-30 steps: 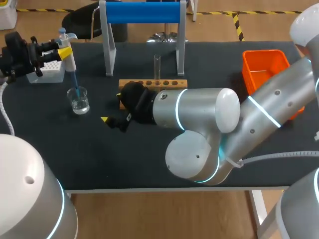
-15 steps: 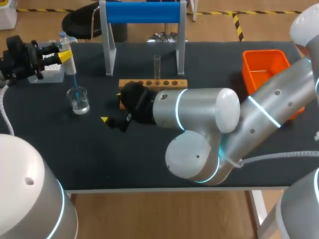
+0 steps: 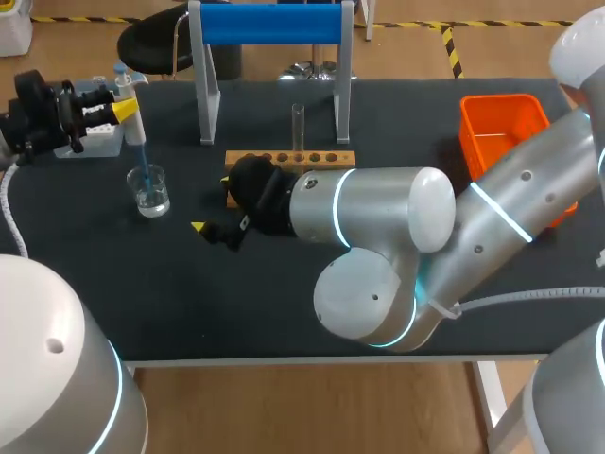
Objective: Invert the test tube, pick up the pipette, mount the tip to pipette, aspirate from beaker and dispense into the tube, eject the tip, return the pipette, and cap with the stopper.
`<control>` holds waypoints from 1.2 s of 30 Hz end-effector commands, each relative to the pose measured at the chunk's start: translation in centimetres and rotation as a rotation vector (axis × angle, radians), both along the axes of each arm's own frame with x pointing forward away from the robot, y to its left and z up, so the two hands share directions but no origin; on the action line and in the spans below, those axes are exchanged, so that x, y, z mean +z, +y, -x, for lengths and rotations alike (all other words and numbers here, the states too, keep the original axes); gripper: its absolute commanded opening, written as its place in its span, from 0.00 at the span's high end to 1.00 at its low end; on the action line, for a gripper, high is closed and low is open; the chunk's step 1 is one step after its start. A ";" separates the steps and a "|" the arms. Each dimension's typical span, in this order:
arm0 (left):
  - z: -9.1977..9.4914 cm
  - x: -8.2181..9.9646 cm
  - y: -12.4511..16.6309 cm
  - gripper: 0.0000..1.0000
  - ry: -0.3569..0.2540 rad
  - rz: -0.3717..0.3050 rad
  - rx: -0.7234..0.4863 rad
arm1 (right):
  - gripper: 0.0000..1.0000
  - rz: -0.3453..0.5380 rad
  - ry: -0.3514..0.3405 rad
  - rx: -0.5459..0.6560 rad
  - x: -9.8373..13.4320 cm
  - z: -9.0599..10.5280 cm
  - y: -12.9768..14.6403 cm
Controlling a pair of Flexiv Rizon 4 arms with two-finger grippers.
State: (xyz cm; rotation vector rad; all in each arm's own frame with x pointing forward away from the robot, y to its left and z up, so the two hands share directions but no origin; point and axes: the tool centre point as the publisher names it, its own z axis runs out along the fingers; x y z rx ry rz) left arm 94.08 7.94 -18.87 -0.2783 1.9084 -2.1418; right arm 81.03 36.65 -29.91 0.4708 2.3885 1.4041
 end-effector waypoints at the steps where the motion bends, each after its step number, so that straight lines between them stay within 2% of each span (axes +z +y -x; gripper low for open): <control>1: -0.2 -0.2 0.2 1.00 0.002 0.004 -0.007 | 0.00 0.002 -0.001 -0.003 0.0 0.1 0.1; 23: -0.3 -0.2 0.3 1.00 0.013 0.009 -0.007 | 0.00 0.002 -0.001 -0.003 0.0 0.1 0.1; 30: -0.3 -0.2 0.3 1.00 0.013 0.009 -0.007 | 0.00 0.018 -0.072 -0.001 2.0 0.8 -1.2; 33: -0.3 -0.2 0.3 1.00 0.013 0.009 -0.007 | 0.00 0.022 -0.074 0.005 2.5 1.0 -2.1; 36: -0.3 -0.2 0.3 1.00 0.013 0.009 -0.007 | 0.00 0.007 -0.048 0.062 2.9 0.9 -2.7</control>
